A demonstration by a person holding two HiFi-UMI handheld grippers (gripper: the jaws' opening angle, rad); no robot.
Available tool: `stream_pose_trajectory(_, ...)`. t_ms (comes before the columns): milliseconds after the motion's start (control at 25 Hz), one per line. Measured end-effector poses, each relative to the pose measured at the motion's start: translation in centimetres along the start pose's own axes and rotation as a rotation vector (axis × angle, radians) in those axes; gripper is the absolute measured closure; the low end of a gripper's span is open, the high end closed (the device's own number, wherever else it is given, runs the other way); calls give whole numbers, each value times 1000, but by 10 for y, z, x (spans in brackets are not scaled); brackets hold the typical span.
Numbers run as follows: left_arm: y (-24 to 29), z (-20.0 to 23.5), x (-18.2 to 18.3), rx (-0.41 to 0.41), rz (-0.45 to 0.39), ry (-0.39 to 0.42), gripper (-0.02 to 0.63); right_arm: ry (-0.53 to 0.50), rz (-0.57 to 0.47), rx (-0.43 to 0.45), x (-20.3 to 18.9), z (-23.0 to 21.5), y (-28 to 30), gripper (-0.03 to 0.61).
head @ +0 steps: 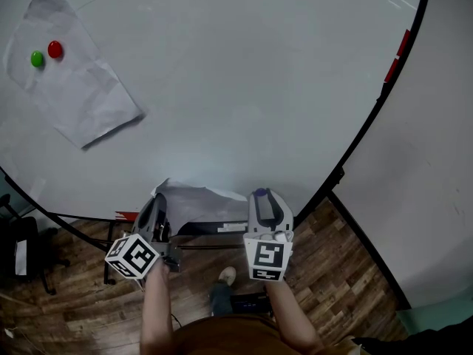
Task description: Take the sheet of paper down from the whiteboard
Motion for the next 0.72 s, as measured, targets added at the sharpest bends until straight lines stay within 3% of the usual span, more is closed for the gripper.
stream_pose_trajectory(720,0,-2,-4,-3,0,-8,591,-4,-4,7,1,-2,-6,442)
Point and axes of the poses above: the fingertips, and each gripper's own axes: y forward along the fingers, z to its left, x out of its top, the point moved 1 cm from there along -y, backward along the fingers, and after that the axes turned 5 degrees about -z, right-handed, at the moved point
